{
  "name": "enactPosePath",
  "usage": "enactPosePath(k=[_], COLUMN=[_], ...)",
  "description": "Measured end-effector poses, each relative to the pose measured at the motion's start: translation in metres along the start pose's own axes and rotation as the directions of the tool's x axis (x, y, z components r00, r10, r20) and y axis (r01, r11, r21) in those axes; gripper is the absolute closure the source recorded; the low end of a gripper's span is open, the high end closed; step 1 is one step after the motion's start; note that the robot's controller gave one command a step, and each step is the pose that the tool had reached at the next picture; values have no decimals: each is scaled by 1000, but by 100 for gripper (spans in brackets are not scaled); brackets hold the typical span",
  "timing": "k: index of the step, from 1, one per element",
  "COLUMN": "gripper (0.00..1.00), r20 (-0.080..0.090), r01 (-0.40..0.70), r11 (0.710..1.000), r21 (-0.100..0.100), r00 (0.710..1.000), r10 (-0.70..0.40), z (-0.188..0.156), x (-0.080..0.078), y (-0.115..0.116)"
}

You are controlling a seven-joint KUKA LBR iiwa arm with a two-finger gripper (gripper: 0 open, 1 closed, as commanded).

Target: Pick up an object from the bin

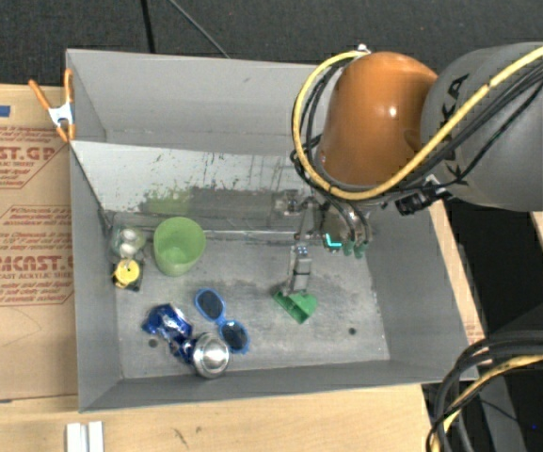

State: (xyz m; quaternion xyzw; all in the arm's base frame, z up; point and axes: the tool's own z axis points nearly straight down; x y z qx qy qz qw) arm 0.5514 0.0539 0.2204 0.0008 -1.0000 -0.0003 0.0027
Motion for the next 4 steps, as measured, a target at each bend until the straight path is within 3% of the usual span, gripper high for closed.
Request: enactPosePath(k=[1,2,3,4], gripper=[0,0,100,100], r20=[-2,4,7,16], r01=[-67,3,4,-43], r11=[998,1000,1000,999], r21=[-1,1,-1,-3], r00=[998,1000,1000,999], r10=[67,-3,-4,43], z=[138,152,151,-5], x=[22,46,44,33], y=[80,31,33,49])
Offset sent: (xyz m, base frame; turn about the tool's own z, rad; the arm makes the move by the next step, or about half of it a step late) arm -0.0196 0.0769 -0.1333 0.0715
